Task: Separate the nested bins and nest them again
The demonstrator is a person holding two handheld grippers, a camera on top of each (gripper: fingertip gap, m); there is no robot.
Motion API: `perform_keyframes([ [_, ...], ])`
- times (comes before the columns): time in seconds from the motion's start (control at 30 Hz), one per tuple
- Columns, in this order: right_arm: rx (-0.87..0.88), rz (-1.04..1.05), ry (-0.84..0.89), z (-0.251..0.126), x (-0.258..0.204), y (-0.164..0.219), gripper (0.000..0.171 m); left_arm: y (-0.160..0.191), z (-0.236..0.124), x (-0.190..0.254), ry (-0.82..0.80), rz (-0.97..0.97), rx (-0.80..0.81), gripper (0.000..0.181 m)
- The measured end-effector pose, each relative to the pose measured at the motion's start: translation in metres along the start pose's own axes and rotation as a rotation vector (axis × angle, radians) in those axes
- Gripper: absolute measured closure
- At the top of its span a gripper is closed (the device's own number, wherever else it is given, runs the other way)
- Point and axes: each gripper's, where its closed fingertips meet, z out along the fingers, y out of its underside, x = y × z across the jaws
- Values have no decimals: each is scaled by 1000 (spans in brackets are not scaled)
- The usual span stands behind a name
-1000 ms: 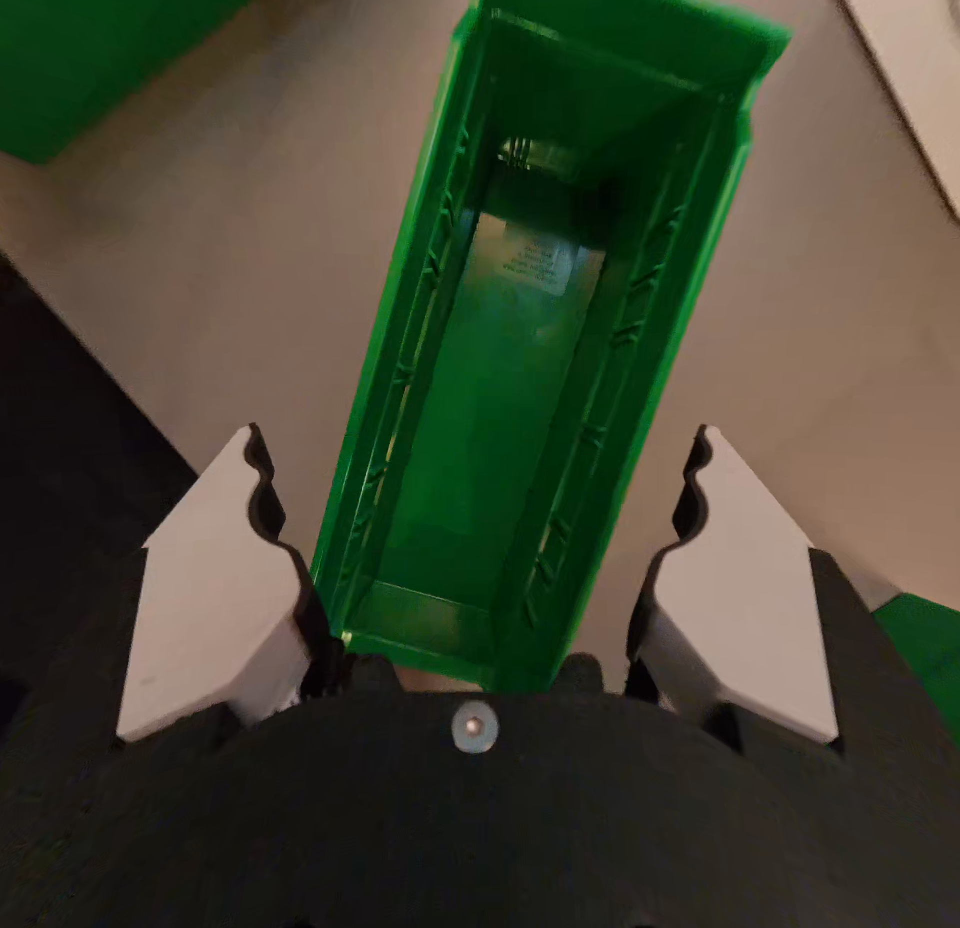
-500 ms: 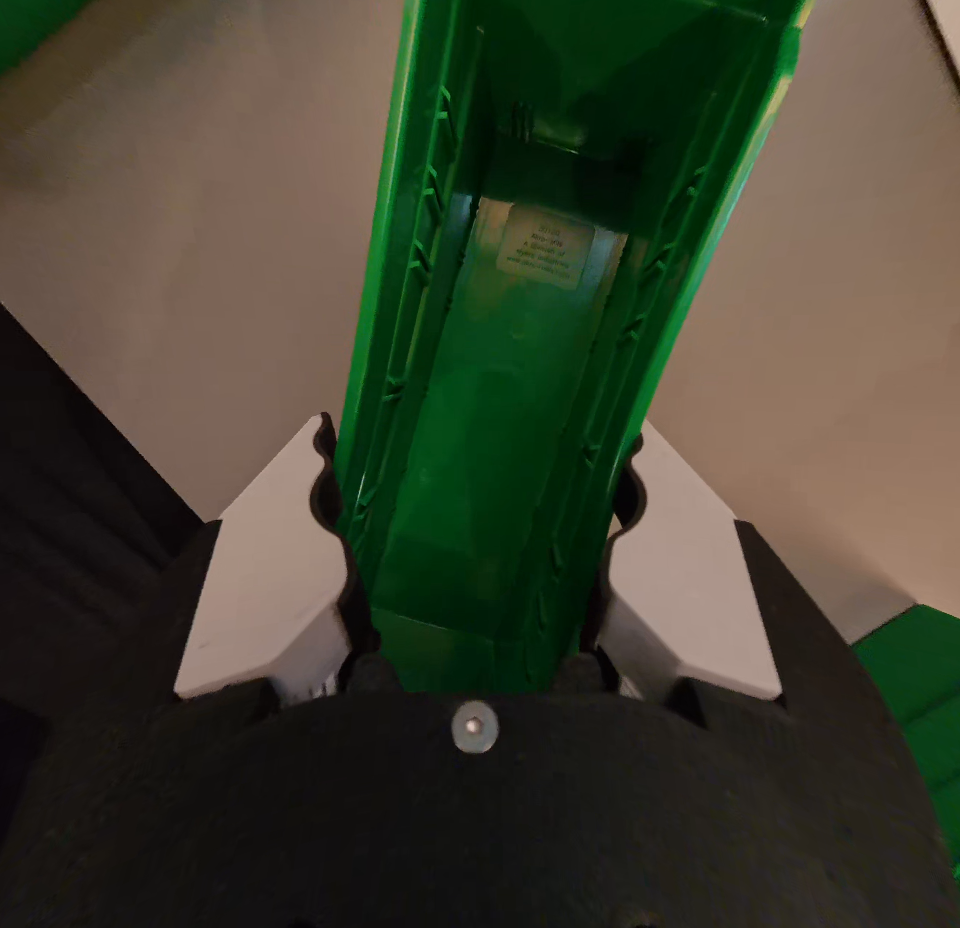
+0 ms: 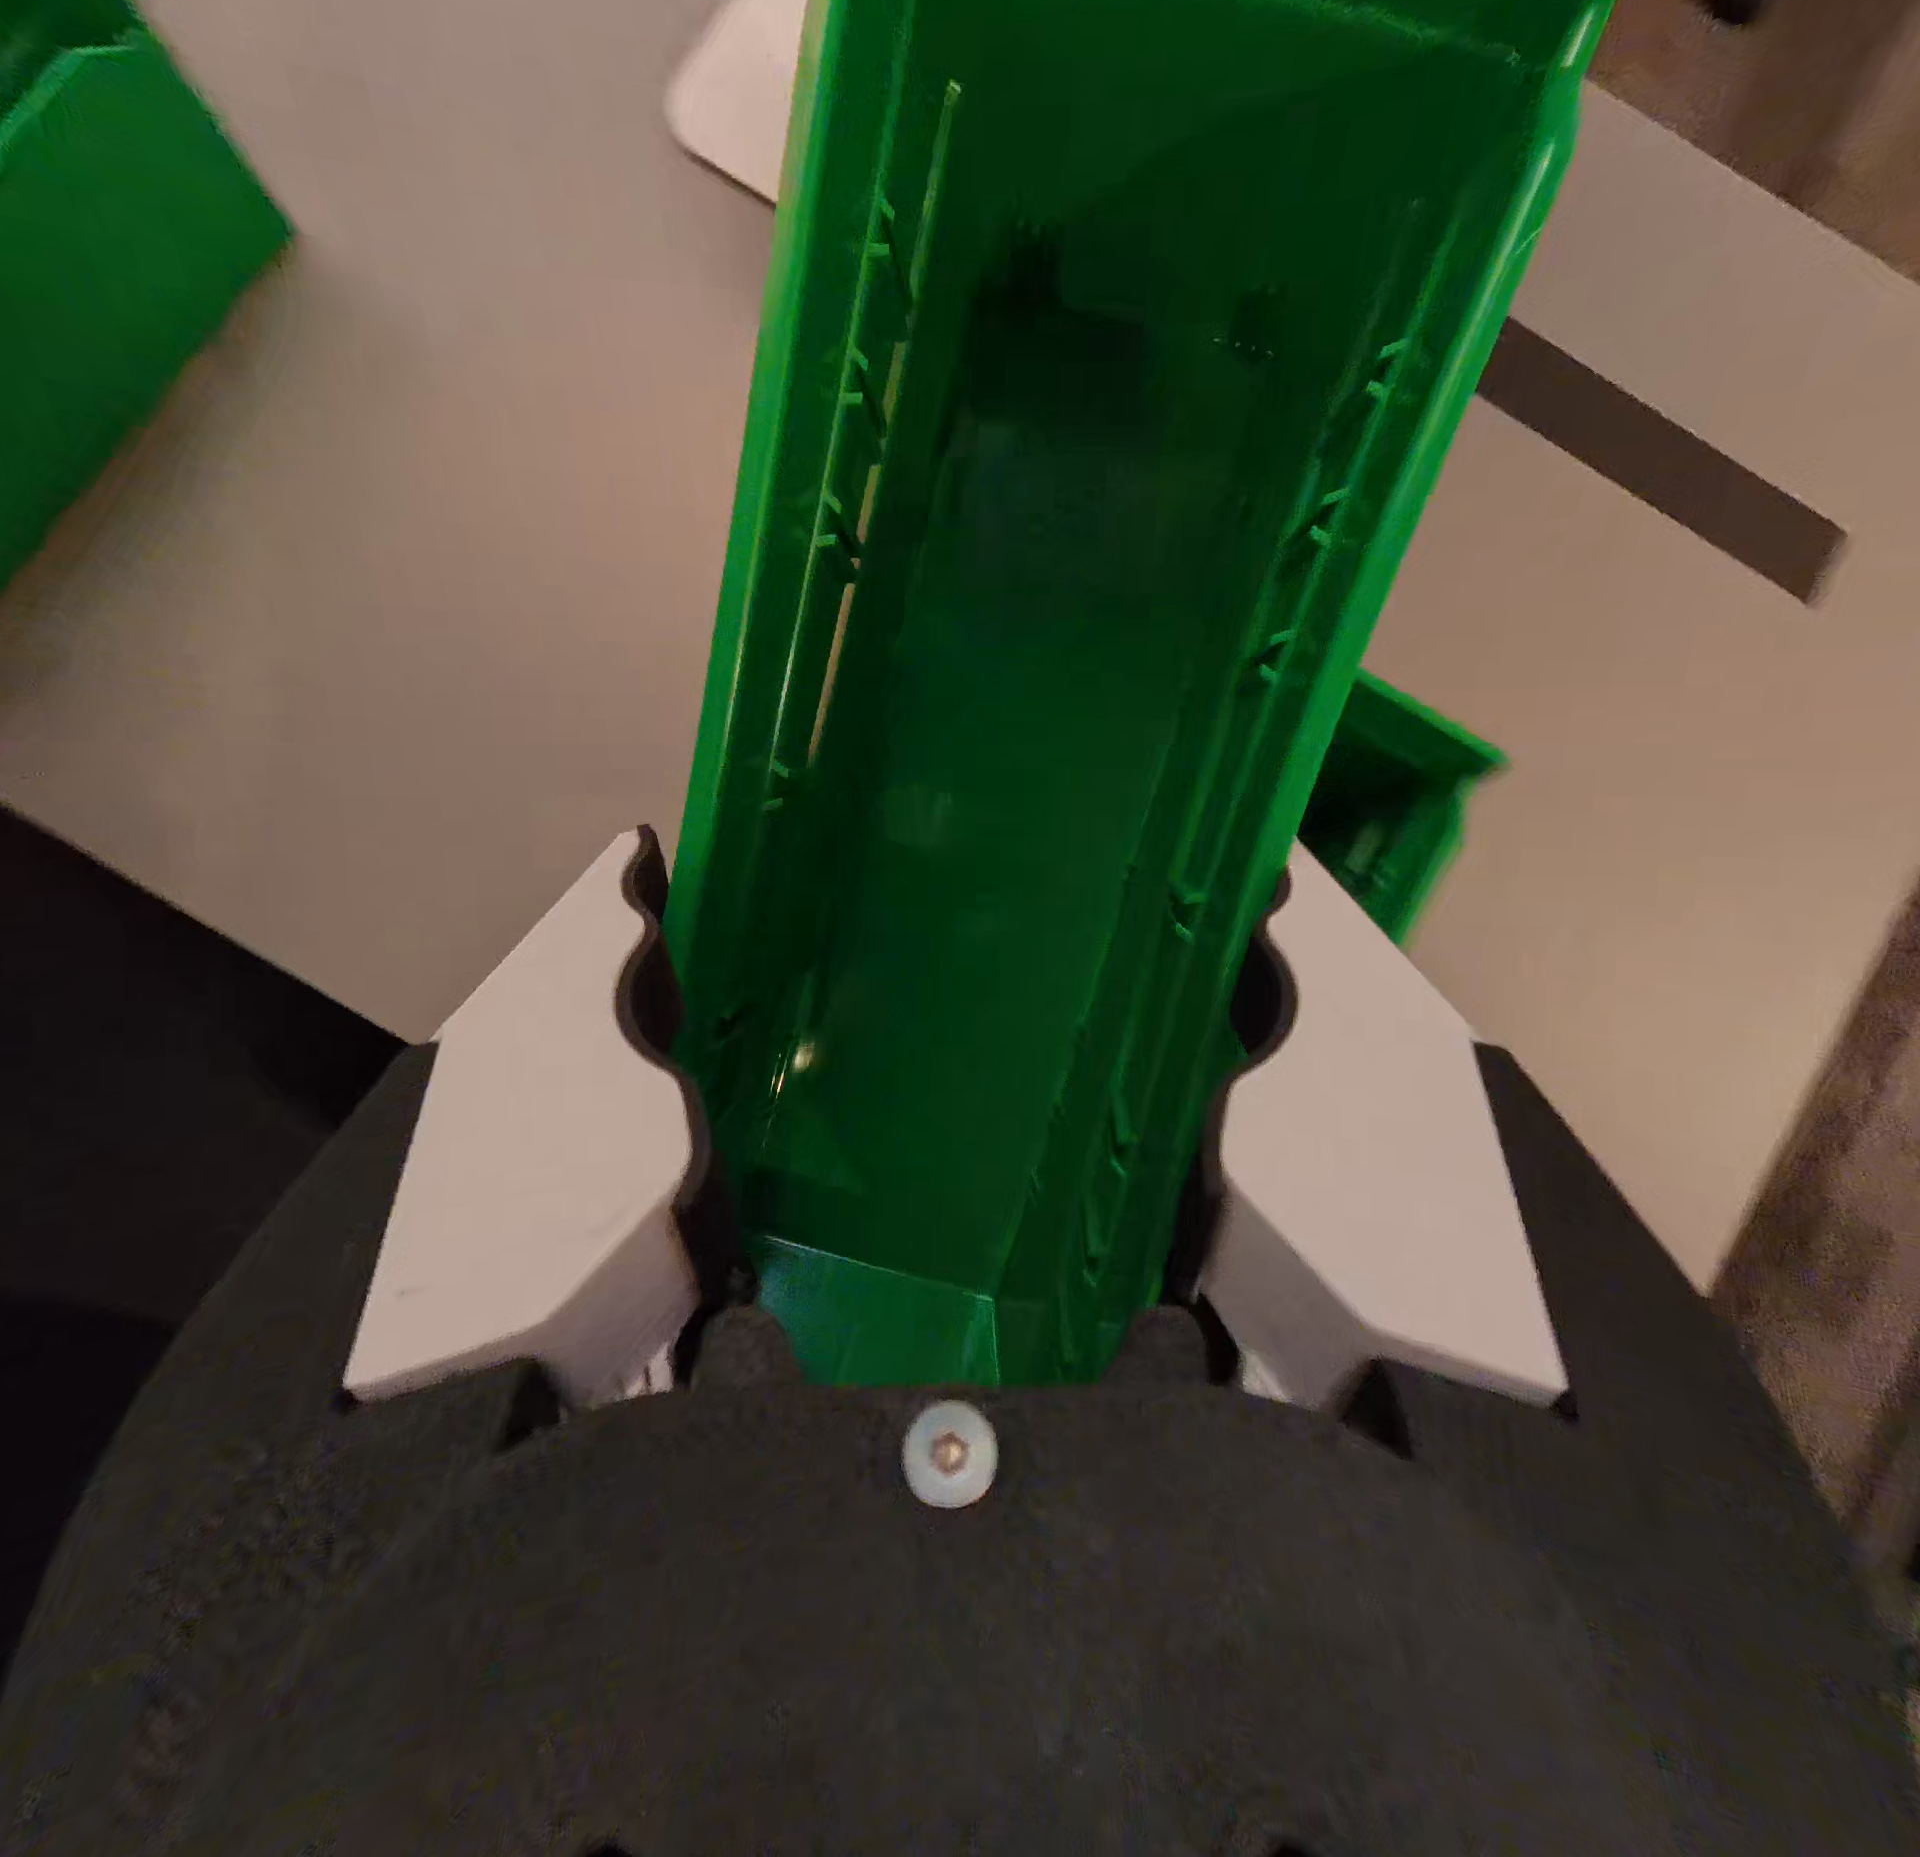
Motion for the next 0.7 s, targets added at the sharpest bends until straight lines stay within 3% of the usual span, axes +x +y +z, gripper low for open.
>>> perform_keyframes([
  [0.17,-74,156,113,-6,70,62,62,0,3,3,-1,9,-7,108],
  [0.3,-114,260,44,20,79,94,60,0,6,7,-5,19,-20,108],
  [0.5,-132,304,32,60,83,111,56,1,9,6,-5,17,-27,109],
  [0.7,-164,285,56,75,84,117,47,1,8,2,-9,8,-24,109],
])
